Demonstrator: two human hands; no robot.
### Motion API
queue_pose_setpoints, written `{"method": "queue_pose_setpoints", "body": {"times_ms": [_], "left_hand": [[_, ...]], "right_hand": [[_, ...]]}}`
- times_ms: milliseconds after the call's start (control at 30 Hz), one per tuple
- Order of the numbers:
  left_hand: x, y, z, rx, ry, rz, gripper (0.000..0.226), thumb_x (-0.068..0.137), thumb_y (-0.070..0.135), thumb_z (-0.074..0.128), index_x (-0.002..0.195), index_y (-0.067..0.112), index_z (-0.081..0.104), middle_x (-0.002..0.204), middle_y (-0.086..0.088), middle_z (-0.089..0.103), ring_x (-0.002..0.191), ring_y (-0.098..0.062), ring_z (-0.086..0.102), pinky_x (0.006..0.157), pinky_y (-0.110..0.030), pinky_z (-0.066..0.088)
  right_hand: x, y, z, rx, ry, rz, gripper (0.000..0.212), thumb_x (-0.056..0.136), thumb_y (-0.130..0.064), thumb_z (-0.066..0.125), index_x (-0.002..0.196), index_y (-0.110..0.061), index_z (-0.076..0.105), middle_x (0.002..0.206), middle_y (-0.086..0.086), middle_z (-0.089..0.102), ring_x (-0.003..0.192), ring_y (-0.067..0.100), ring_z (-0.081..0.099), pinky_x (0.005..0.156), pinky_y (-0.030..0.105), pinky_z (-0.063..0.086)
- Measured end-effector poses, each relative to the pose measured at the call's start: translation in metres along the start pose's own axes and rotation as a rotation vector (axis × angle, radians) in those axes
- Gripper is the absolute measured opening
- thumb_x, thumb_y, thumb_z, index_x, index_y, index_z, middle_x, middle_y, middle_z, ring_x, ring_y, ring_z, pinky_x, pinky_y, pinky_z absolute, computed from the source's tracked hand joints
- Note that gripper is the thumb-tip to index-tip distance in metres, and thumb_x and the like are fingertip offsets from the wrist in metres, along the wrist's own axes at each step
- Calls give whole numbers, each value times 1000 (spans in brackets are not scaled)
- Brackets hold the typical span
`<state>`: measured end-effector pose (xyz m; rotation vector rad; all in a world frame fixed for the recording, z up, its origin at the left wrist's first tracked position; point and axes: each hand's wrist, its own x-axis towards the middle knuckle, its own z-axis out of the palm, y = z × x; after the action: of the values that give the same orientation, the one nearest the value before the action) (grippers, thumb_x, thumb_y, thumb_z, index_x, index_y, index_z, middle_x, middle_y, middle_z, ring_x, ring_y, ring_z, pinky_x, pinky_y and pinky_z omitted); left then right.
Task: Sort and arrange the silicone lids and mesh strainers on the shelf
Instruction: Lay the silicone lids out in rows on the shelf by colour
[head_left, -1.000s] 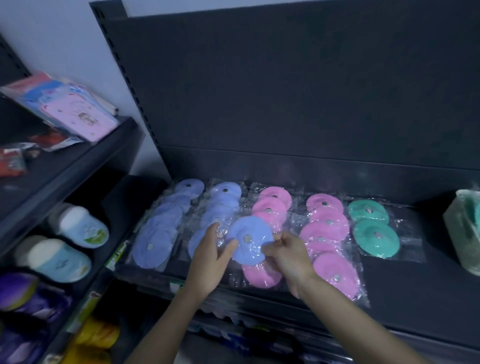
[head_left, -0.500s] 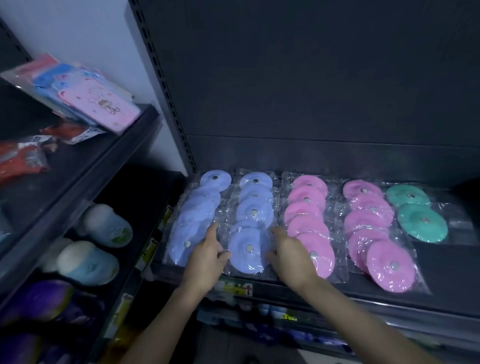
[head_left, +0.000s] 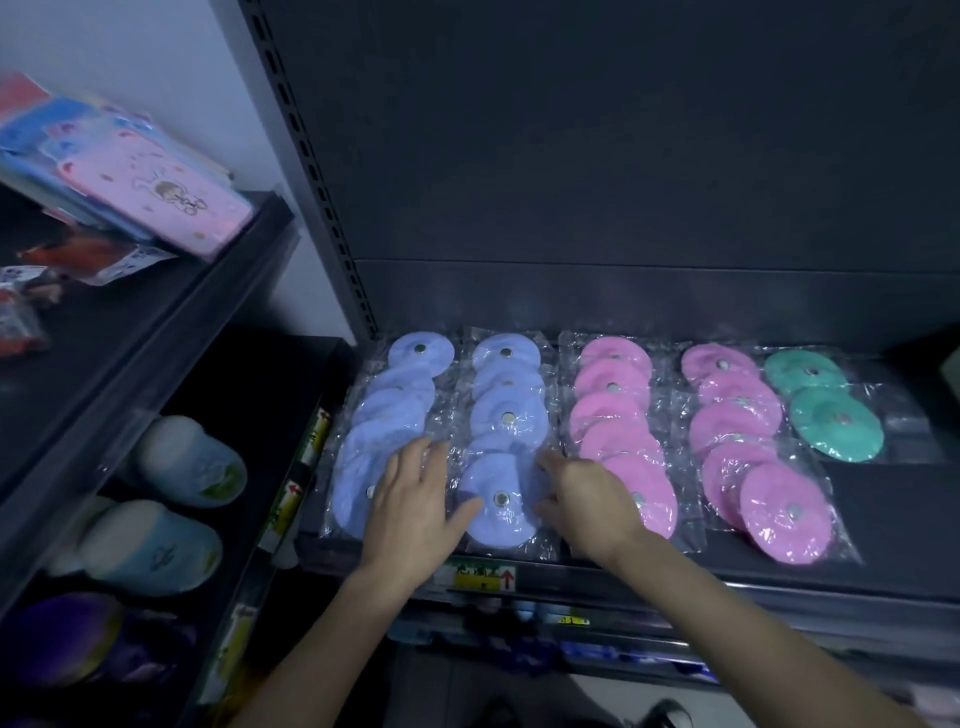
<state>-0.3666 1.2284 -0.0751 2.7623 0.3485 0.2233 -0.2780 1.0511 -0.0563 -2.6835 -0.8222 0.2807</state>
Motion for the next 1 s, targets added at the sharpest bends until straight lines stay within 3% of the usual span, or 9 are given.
{"method": "queue_pose_setpoints", "body": {"times_ms": [100,167,233,300,367,567,700,767,1000], "left_hand": [[6,6,7,61,-158,142,89,80,74,21,151,19,19,160,-2,8,147,-21,1,120,-38,10],[9,8,14,128,-260,139,99,71,85,5,152,27,1,159,3,-13,144,-18,-22,119,-40,-8],[12,7,19,167,-288,93,99,68,87,5,150,33,-9,156,2,-22,141,-22,-28,115,-45,-18],[13,5,21,209,-333,55,96,66,83,7,147,36,-17,155,3,-25,141,-24,-29,113,-50,-19],[14,4,20,222,-360,46,95,66,82,7,145,37,-22,157,1,-23,142,-24,-28,113,-51,-19],[21,-4,12,197,-294,43,97,67,86,11,148,38,-13,158,2,-18,142,-18,-28,113,-49,-21],[30,-19,2,154,-222,-35,105,58,92,-5,148,39,-9,157,6,-20,141,-17,-29,114,-47,-19],[37,-28,-1,128,-210,-89,104,61,92,-1,149,37,-5,158,4,-19,141,-19,-29,115,-48,-17],[49,-45,3,165,-269,-161,101,62,88,-1,150,38,-4,159,-1,-18,143,-25,-24,115,-52,-10]], "right_hand": [[7,3,-7,1,64,-37,26,85,-25,58,102,-5,57,109,14,58,104,31,52,71,31,41],[13,8,-10,4,-3,-65,51,79,-38,67,117,-7,54,124,13,50,119,31,45,92,33,42],[15,10,-11,-113,-176,-109,87,74,-55,68,141,-11,35,149,13,29,141,28,22,114,40,23],[15,9,-10,-246,-285,-139,105,74,-62,65,151,-14,12,160,9,5,147,23,-3,120,43,1],[15,8,-6,-315,-316,-146,108,76,-62,63,152,-15,2,160,7,-6,147,22,-12,118,44,-8],[22,1,-3,-341,-298,-135,110,77,-63,61,151,-11,-1,160,9,-6,146,22,-13,117,43,-8],[27,-9,-12,-234,-266,-131,114,76,-70,56,151,-9,-5,158,9,-17,145,23,-18,119,40,-8],[36,-15,-14,-227,-249,-151,116,75,-72,55,151,-8,-6,157,11,-20,145,25,-20,119,40,-7],[58,-22,-4,-130,-403,-74,124,71,-72,60,150,-8,-12,156,15,-21,143,30,-23,117,38,-6]]}}
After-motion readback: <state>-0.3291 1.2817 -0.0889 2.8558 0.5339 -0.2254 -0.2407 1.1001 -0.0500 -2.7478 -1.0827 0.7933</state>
